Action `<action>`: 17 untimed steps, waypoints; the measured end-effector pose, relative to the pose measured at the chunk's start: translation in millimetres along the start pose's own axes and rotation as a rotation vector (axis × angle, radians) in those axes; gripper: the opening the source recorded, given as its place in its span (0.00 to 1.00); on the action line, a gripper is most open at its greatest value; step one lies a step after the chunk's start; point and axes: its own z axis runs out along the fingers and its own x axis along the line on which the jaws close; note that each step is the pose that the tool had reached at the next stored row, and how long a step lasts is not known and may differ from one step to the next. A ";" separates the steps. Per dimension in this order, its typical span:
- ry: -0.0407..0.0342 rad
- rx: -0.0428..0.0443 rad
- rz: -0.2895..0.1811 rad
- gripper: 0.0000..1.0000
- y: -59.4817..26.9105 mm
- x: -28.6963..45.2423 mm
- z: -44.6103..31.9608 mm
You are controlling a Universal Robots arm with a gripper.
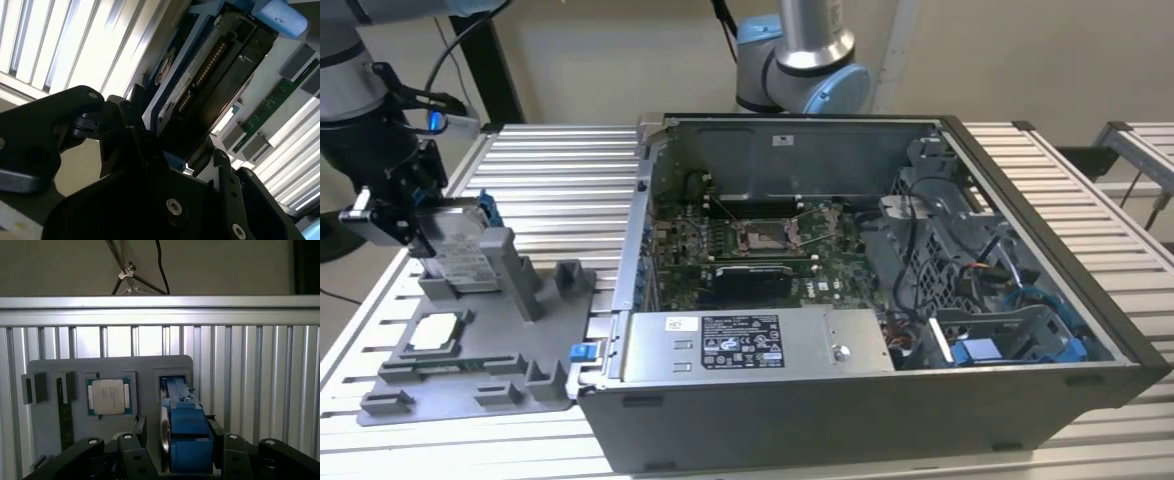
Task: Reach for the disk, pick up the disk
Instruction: 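Pick up the disk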
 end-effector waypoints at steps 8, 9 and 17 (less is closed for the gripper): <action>0.0000 0.0006 0.000 0.00 0.0 0.0 -0.1; 0.0001 0.0007 0.000 0.00 0.0 0.0 -0.1; 0.0000 0.0024 0.000 0.00 0.0 0.0 0.0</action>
